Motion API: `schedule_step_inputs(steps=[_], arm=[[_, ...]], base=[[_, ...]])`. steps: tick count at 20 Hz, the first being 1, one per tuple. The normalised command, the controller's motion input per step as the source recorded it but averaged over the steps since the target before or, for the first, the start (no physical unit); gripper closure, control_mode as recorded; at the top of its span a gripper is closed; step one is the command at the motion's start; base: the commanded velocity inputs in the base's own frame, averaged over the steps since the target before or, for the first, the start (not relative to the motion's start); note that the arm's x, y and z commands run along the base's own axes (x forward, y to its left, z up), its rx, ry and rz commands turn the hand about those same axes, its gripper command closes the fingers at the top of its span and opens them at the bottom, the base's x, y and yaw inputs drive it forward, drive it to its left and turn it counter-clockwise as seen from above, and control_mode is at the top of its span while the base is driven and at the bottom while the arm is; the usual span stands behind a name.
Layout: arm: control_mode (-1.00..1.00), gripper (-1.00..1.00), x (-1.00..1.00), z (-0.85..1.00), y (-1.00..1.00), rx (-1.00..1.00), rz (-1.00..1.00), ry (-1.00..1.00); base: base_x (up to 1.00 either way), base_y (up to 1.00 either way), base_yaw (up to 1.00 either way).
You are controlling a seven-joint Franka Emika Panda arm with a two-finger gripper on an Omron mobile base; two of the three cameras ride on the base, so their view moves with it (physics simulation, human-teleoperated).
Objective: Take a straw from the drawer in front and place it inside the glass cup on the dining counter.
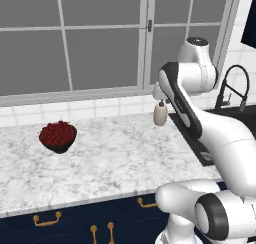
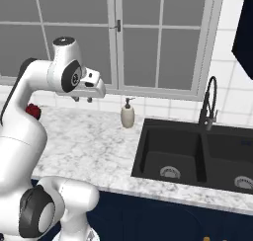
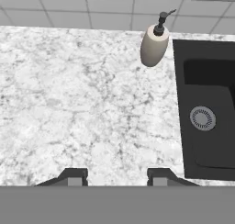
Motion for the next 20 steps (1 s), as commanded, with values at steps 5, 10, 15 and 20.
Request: schedule_step_inputs(steps=[5,10,15,20], arm=[[1.00,-1.00,-0.04,0.00,0.01,0.00,0.00,-0.01],[1.00,-1.00,0.00,0.00,0.00,0.00,0.00,0.00],[1.00,-1.00,0.00,0.00,0.00,0.00,0.00,0.00],[1.00,-1.00,0.00,0.00,0.00,0.00,0.00,0.00]], base=[[-0.30,0.00,0.00],[-0.74,-0.14,0.15],[-0.12,-0.46,0.42],[0.00,-0.78,0.62]])
